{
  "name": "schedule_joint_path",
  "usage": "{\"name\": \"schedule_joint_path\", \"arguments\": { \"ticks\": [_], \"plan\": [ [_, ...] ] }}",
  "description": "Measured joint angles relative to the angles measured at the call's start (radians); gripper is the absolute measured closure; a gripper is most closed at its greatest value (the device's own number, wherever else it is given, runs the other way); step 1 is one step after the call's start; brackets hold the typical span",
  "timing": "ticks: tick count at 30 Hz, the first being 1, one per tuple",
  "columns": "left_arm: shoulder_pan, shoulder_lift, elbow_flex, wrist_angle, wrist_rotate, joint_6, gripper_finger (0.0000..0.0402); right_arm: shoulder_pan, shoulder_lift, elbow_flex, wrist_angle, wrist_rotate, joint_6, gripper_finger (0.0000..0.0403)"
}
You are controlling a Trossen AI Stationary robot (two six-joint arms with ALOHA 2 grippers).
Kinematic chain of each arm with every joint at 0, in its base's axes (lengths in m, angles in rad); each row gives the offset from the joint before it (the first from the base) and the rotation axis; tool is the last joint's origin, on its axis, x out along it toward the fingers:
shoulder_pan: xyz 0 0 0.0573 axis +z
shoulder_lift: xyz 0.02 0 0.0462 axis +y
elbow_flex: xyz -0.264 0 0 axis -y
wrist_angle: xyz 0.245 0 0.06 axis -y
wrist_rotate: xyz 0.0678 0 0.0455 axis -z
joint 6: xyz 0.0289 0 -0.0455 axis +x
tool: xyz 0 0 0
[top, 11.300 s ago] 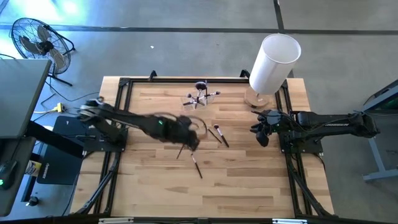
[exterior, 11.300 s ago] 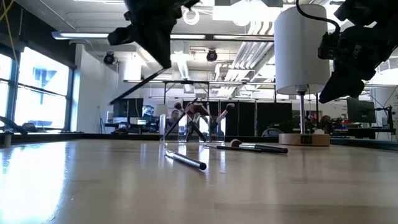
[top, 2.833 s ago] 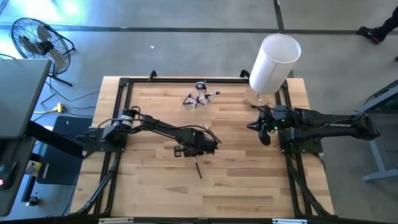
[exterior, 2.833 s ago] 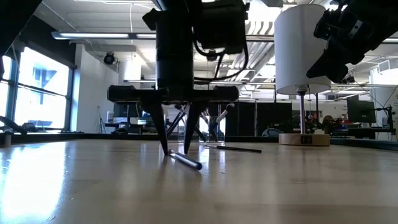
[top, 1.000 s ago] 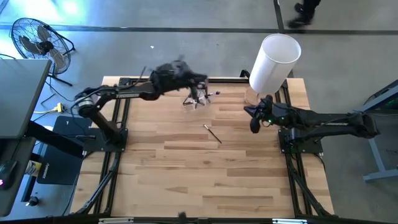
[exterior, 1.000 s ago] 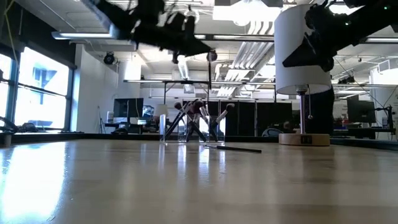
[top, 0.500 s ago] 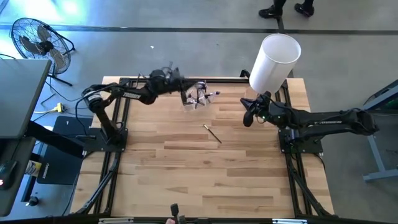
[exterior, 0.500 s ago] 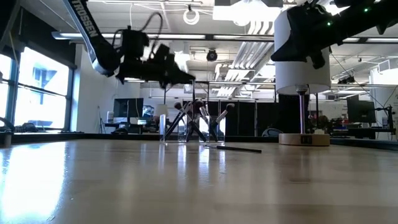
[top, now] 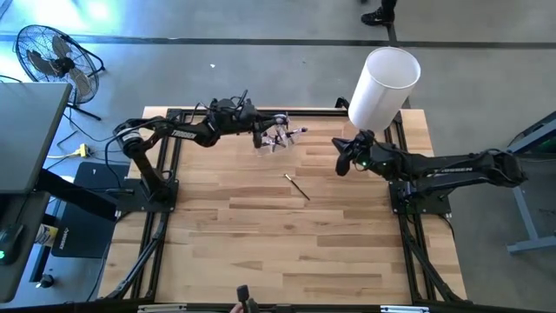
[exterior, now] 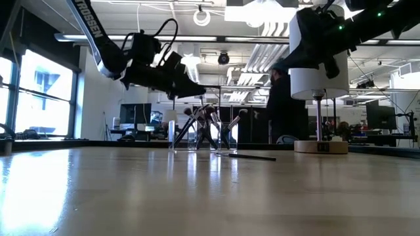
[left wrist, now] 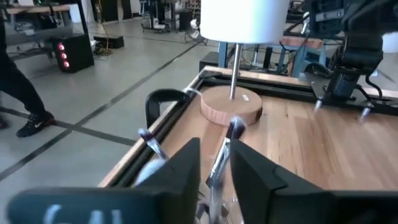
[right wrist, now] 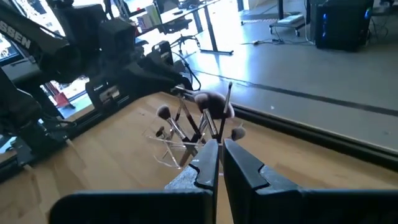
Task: Put items in baskets/containers
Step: Put the black eyeshadow brush into the transparent organizer
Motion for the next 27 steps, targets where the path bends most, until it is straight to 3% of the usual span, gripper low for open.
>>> {"name": "schedule_joint_path", "arguments": {
  "ticks": [6,11,16,22,27],
  "plan": [
    [0.0,-0.038,0.0,-0.011,0.0,0.0,0.0258,0.0,0.006,0.0,0.0,-0.006,0.004,0.0391],
    [-0.018,-0.169,0.002,-0.065,-0.014,-0.034,0.025,0.0,0.006,0.0,-0.001,-0.02,-0.006,0.0391],
    [-0.105,-0.305,0.009,-0.17,-0.153,-0.004,0.0283,0.0,0.006,0.0,-0.004,-0.076,-0.066,0.0391],
    [-0.278,-0.371,0.123,-0.518,-0.271,0.017,0.0389,0.0,0.006,0.0,-0.006,-0.202,-0.082,0.0391],
    [-0.438,-0.37,0.223,-0.809,-0.42,0.019,0.0383,0.0,0.006,0.0,-0.009,-0.26,-0.082,0.0391]
  ]
}}
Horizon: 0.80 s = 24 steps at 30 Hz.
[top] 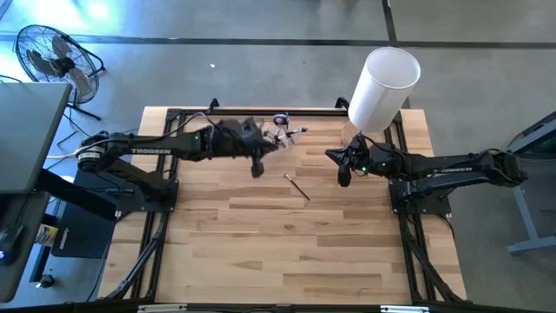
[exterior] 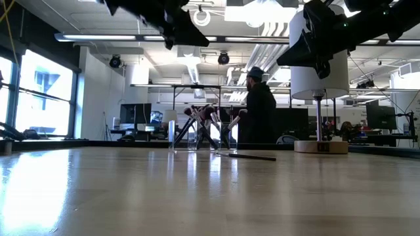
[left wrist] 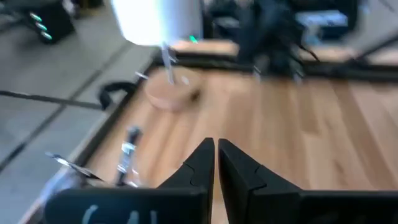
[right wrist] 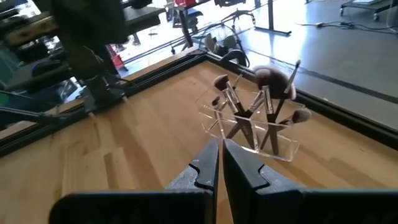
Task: Put items in baskets/containers
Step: Put the black eyeshadow brush into the transparent organizer
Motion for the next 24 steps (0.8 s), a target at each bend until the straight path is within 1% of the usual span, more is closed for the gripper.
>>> {"name": "schedule_joint_path", "arguments": {
  "ticks": [3,7,8,9,11,12,13,16,18,20,24],
  "plan": [
    [-0.082,-0.001,0.038,-0.169,-0.03,-0.041,0.0396,0.0,0.0,0.0,0.0,-0.011,0.0,0.0391],
    [-0.171,0.0,0.045,-0.334,-0.051,-0.229,0.0399,0.0,0.0,0.0,0.004,-0.012,0.049,0.0391],
    [-0.189,0.0,0.046,-0.372,-0.05,-0.254,0.04,0.0,0.0,0.0,0.01,-0.019,0.056,0.0391],
    [-0.208,0.0,0.046,-0.413,-0.048,-0.263,0.04,0.0,0.0,0.0,0.017,-0.053,0.046,0.0392],
    [-0.249,0.0,0.032,-0.456,-0.057,-0.276,0.04,0.011,0.01,0.012,0.016,-0.123,-0.006,0.0399],
    [-0.267,-0.001,0.019,-0.461,-0.077,-0.288,0.0401,0.027,0.026,0.031,0.008,-0.138,-0.022,0.0401],
    [-0.283,-0.008,-0.001,-0.46,-0.097,-0.298,0.0401,0.044,0.047,0.057,-0.009,-0.122,-0.027,0.0401],
    [-0.31,-0.053,-0.071,-0.448,-0.133,-0.312,0.0401,0.098,0.153,0.18,-0.102,-0.006,-0.068,0.0402],
    [-0.309,-0.103,-0.128,-0.425,-0.133,-0.316,0.0401,0.123,0.258,0.29,-0.171,0.05,-0.095,0.0402],
    [-0.308,-0.167,-0.183,-0.416,-0.129,-0.317,0.0401,0.135,0.373,0.419,-0.255,0.074,-0.084,0.0402],
    [-0.309,-0.323,-0.278,-0.411,-0.137,-0.316,0.0401,0.139,0.615,0.709,-0.495,0.075,-0.022,0.0401]
  ]
}}
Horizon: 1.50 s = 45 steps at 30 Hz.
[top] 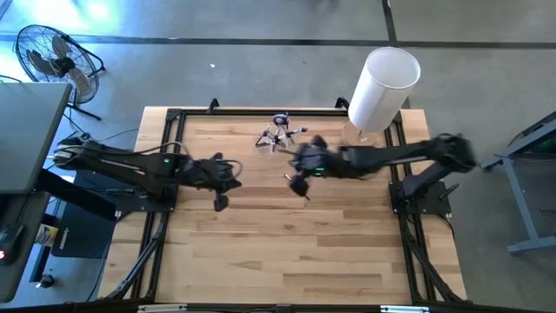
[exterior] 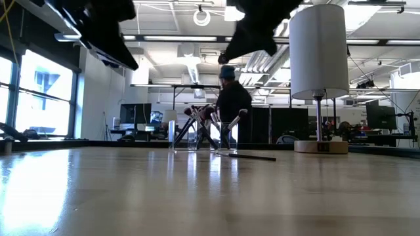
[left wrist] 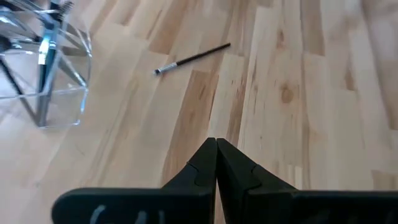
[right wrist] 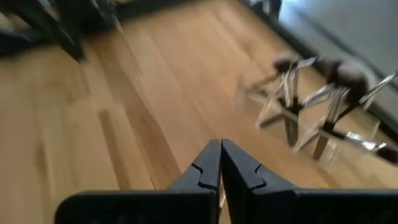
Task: Put items in baskets/containers
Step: Put the black eyeshadow brush into the transparent organizer
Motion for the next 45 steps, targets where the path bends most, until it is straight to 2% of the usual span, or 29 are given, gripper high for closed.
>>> {"name": "schedule_joint_path", "arguments": {
  "ticks": [3,7,11,14,20,30,34,39,45],
  "plan": [
    [0.0,-0.109,-0.053,0.002,0.0,0.0,0.0401,-0.016,0.179,0.216,-0.212,-0.015,0.071,0.0401],
    [0.0,-0.225,-0.101,-0.018,-0.001,0.0,0.0401,-0.053,0.391,0.463,-0.462,-0.096,0.163,0.0392],
    [0.0,-0.296,-0.111,-0.081,0.009,0.0,0.0401,-0.099,0.569,0.622,-0.64,-0.246,0.233,0.0366],
    [0.0,-0.328,-0.112,-0.137,0.03,0.0,0.0402,-0.126,0.659,0.686,-0.695,-0.276,0.254,0.0338],
    [0.0,-0.368,-0.112,-0.226,0.057,0.0,0.0401,-0.16,0.757,0.723,-0.706,-0.29,0.29,0.0301],
    [0.0,-0.422,-0.112,-0.315,0.058,0.0,0.0401,-0.178,0.823,0.72,-0.712,-0.238,0.291,0.03],
    [0.0,-0.429,-0.112,-0.328,0.058,0.0,0.0401,-0.183,0.841,0.723,-0.702,-0.251,0.261,0.0323],
    [0.0,-0.436,-0.112,-0.332,0.058,0.0,0.0401,-0.19,0.851,0.723,-0.696,-0.307,0.215,0.0393],
    [0.001,-0.436,-0.112,-0.334,0.058,0.0,0.0401,-0.187,0.802,0.714,-0.757,-0.343,0.239,0.04]
  ]
}}
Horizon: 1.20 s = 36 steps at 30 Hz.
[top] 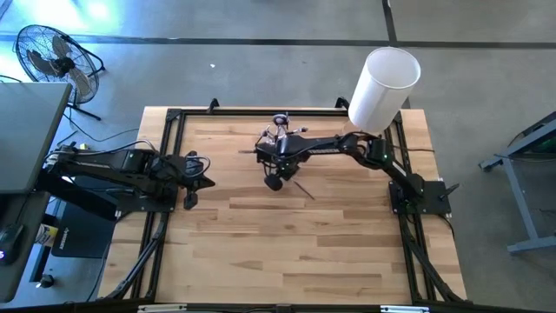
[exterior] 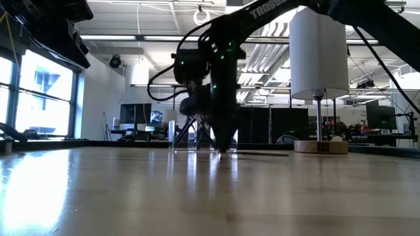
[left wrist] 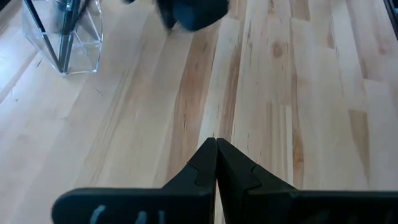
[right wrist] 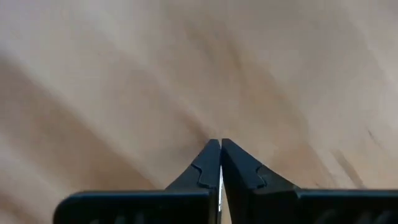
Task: Put items in baskets/containers
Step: Put the black eyeshadow brush into the transparent organizer
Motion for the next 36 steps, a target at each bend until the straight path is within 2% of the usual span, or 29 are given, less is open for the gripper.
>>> {"name": "schedule_joint_path", "arguments": {
  "ticks": [4,6,8,11,15,17,20,23,26,30,36],
  "plan": [
    [0.0,0.001,0.0,-0.002,-0.004,-0.002,0.0401,0.022,-0.107,0.0,-0.035,0.026,0.0,0.0402],
    [0.0,0.0,0.0,-0.002,-0.009,-0.011,0.0401,0.032,-0.17,-0.014,-0.031,0.076,-0.022,0.0402],
    [0.0,0.0,0.0,-0.007,-0.027,-0.026,0.0401,0.032,-0.24,-0.083,0.007,0.108,-0.049,0.0402],
    [0.0,0.0,0.0,-0.007,-0.052,-0.047,0.0401,0.002,-0.396,-0.29,0.162,0.117,-0.04,0.0402],
    [0.0,0.001,0.0,-0.007,-0.092,-0.074,0.0401,-0.062,-0.658,-0.641,0.545,0.061,0.004,0.0402],
    [0.0,0.003,0.0,-0.003,-0.134,-0.088,0.0401,-0.089,-0.777,-0.81,0.826,0.052,0.002,0.0403],
    [0.0,0.004,0.0,0.027,-0.201,-0.107,0.0401,-0.129,-0.899,-1.034,1.336,0.061,-0.078,0.0403],
    [0.0,0.004,0.0,0.096,-0.277,-0.108,0.0401,-0.162,-0.909,-1.187,1.814,0.145,-0.278,0.0403],
    [0.0,0.008,0.0,0.158,-0.375,-0.108,0.0401,-0.19,-0.853,-1.244,2.09,0.189,-0.501,0.0403],
    [0.0,0.042,0.001,0.251,-0.464,-0.106,0.0401,-0.26,-0.748,-1.224,2.142,0.115,-0.55,0.0403],
    [0.0,0.083,0.002,0.322,-0.508,-0.104,0.0401,-0.342,-0.588,-1.184,2.141,0.019,-0.516,0.0403]
  ]
}}
